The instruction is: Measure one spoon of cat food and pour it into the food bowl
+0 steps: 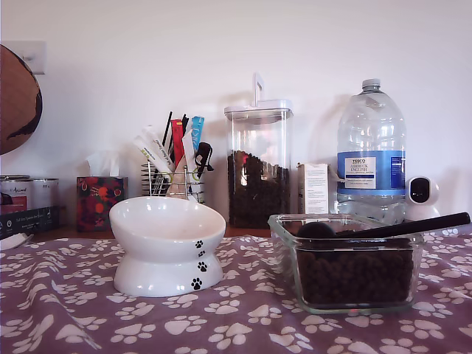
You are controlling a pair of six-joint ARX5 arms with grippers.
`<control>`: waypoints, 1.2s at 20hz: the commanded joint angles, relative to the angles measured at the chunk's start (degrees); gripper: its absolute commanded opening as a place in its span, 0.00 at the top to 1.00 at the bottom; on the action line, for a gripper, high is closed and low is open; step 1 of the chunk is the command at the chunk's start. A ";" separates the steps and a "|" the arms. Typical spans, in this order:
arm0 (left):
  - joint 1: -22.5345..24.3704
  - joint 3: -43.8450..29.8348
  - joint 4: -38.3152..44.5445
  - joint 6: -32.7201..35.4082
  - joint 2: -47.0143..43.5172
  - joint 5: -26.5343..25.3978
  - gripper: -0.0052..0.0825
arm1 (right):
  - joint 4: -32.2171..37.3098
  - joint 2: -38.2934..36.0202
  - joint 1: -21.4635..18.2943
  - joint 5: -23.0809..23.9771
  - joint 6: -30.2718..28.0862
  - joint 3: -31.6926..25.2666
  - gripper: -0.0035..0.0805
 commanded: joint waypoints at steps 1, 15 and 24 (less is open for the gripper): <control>-0.15 -0.42 2.25 -0.13 -0.15 1.60 0.97 | 3.08 0.26 0.17 -0.11 -0.07 -1.16 0.96; -0.17 -0.42 3.02 -0.55 1.05 3.72 0.97 | -2.01 10.73 2.91 -2.14 -0.09 5.70 0.96; -0.17 -0.42 3.13 -0.52 6.27 8.50 0.97 | -6.64 35.17 11.37 -5.11 -14.71 19.26 0.78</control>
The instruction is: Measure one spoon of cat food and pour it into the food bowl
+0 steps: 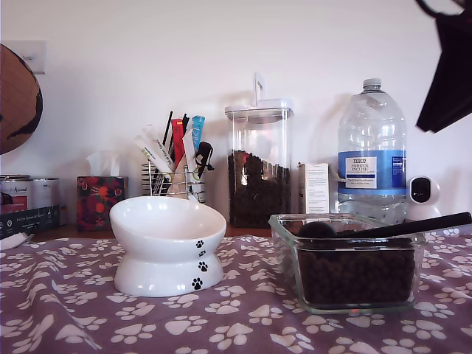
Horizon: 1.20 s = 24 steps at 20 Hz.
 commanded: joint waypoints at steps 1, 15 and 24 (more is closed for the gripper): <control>-0.15 -0.42 0.39 -0.17 -0.11 0.26 0.97 | -0.04 4.92 1.97 -0.44 -3.80 2.75 0.78; -0.15 -0.42 -0.42 -0.17 -0.11 0.26 0.97 | -2.10 28.00 3.13 1.70 -21.57 11.96 0.68; -0.15 -0.42 -0.46 -0.20 -0.11 0.28 0.97 | -1.38 32.87 3.23 4.79 -22.95 11.98 0.69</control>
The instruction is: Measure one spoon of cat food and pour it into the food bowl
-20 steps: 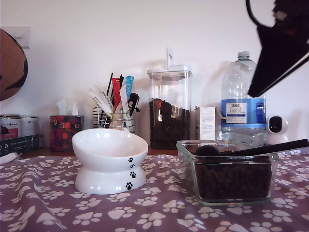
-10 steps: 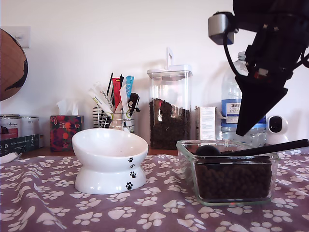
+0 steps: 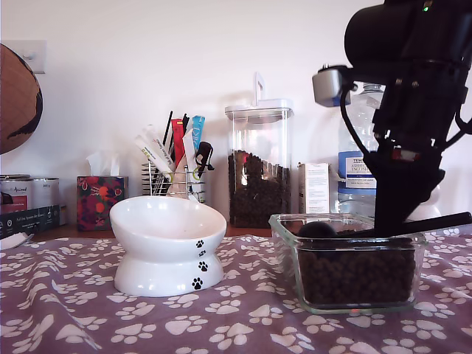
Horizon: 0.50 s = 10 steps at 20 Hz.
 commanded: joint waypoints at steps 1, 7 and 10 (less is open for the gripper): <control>-0.15 -0.42 0.26 -0.20 -0.11 0.24 0.97 | 0.46 0.74 0.50 0.50 -0.17 0.52 0.69; -0.15 -0.42 0.28 -0.20 -0.11 0.24 0.97 | 0.33 0.85 0.52 1.46 -0.17 0.52 0.89; -0.15 -0.42 0.28 -0.20 -0.11 0.22 0.97 | -0.17 0.85 0.52 1.51 -0.17 0.52 0.97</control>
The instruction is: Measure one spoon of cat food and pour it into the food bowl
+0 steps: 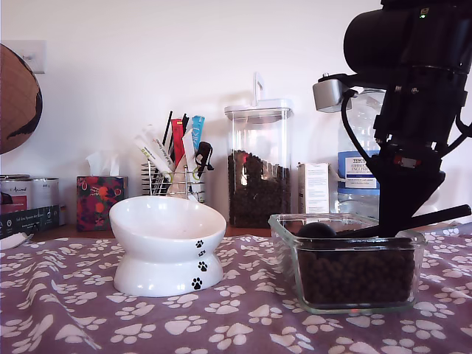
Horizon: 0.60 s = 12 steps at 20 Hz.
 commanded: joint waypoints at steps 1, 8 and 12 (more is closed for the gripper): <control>-0.15 -0.42 0.35 -0.20 -0.11 0.24 0.97 | -0.52 0.52 0.55 -0.09 -0.20 0.33 0.97; -0.15 -0.42 0.33 -0.20 -0.11 0.24 0.97 | -5.31 0.50 0.52 4.09 1.18 5.92 0.97; -0.15 -0.42 0.35 -0.20 -0.11 0.24 0.97 | -8.92 0.50 0.52 4.07 3.69 10.49 0.97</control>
